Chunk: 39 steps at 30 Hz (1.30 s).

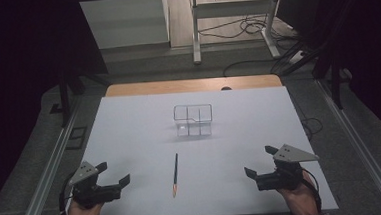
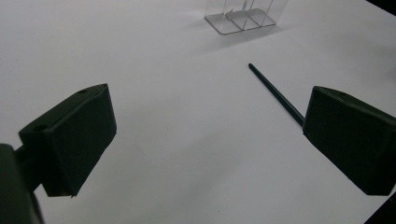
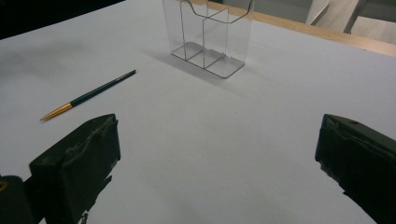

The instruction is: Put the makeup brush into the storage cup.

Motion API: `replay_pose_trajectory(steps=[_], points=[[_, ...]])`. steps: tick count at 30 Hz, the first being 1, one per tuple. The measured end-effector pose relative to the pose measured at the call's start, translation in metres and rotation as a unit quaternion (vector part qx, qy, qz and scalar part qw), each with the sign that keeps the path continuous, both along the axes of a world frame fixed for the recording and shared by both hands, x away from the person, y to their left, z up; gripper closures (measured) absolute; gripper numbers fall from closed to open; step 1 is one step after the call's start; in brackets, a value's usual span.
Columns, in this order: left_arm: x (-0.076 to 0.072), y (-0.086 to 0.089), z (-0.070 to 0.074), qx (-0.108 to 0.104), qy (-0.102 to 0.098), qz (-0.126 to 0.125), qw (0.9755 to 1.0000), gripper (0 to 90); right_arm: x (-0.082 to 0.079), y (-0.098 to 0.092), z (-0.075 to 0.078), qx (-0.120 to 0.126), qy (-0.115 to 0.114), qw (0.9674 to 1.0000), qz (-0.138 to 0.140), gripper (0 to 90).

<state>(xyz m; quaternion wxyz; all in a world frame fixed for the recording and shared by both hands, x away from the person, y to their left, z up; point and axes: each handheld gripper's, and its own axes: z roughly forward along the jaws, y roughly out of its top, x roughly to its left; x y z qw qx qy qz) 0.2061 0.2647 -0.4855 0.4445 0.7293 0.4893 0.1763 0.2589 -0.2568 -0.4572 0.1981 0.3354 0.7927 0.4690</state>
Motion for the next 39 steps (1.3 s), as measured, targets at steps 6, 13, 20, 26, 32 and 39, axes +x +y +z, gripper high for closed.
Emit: replay_pose_trajectory(steps=[6, 13, 20, 26, 32, 39], points=[[0.0, 0.004, 0.0, -0.018, 0.013, 0.001, 0.9998, 1.6, 0.001, 0.003, -0.001, -0.006, 0.001, 1.0, 0.0, 0.2], [0.004, 0.002, -0.003, -0.011, 0.052, 0.008, 0.9985, 4.6, 0.002, 0.006, -0.002, -0.014, 0.0, 0.9999, 0.003, 0.2], [0.009, -0.002, -0.001, -0.003, 0.065, 0.019, 0.9977, 9.8, 0.002, 0.009, -0.002, -0.017, 0.001, 0.9998, 0.005, 0.0], [0.014, -0.005, 0.004, 0.001, 0.064, 0.019, 0.9978, 10.3, 0.003, 0.01, -0.002, -0.019, 0.003, 0.9998, 0.005, 0.0], [0.021, -0.009, 0.011, 0.019, 0.067, 0.009, 0.9975, 10.4, 0.004, 0.011, -0.003, -0.023, 0.004, 0.9997, 0.005, 0.0], [0.029, -0.021, 0.016, 0.04, 0.082, -0.013, 0.9958, 11.1, 0.004, 0.013, -0.003, -0.031, 0.005, 0.9995, 0.003, 0.0]])
